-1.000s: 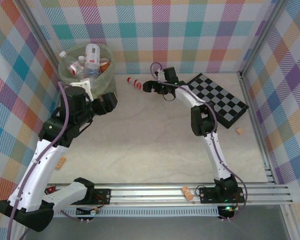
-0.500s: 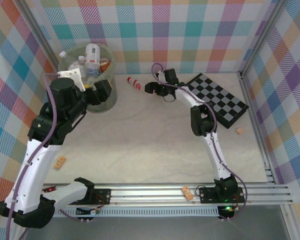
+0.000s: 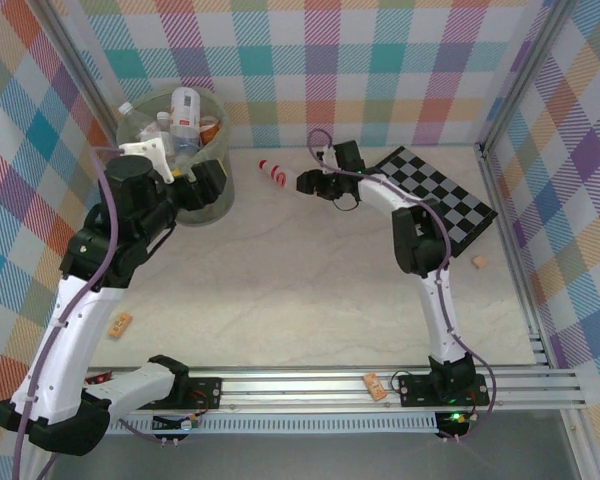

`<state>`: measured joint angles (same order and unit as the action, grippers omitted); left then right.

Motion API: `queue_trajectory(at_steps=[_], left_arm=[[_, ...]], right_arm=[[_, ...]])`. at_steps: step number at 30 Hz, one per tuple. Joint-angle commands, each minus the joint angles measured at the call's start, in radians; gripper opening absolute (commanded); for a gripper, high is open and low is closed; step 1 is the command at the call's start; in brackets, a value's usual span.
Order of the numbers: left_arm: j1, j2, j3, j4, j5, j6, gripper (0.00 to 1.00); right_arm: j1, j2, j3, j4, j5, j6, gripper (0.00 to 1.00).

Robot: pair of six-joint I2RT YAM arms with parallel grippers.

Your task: Put the plastic bottles in the bin

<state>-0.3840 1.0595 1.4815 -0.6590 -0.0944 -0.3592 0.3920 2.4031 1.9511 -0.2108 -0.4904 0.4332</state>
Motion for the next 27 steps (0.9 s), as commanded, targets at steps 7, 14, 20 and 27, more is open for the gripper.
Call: queue_trajectory(at_steps=[7,14,20,27], left_arm=[[-0.087,0.047,-0.178,0.241,-0.013,-0.194,0.93],[-0.187,0.098,-0.298,0.499,-0.007,-0.350,1.00],[-0.197,0.149,-0.325,0.614,-0.024,-0.400,1.00],[-0.183,0.220,-0.307,0.710,-0.037,-0.467,1.00]], right_arm=[[-0.016,-0.418,-0.314,0.072,0.001,0.014,0.58],[-0.015,-0.711,-0.672,0.397,-0.087,0.188,0.56],[-0.007,-0.899,-0.864,0.489,-0.127,0.249,0.55],[0.010,-1.066,-0.984,0.466,-0.158,0.226,0.54]])
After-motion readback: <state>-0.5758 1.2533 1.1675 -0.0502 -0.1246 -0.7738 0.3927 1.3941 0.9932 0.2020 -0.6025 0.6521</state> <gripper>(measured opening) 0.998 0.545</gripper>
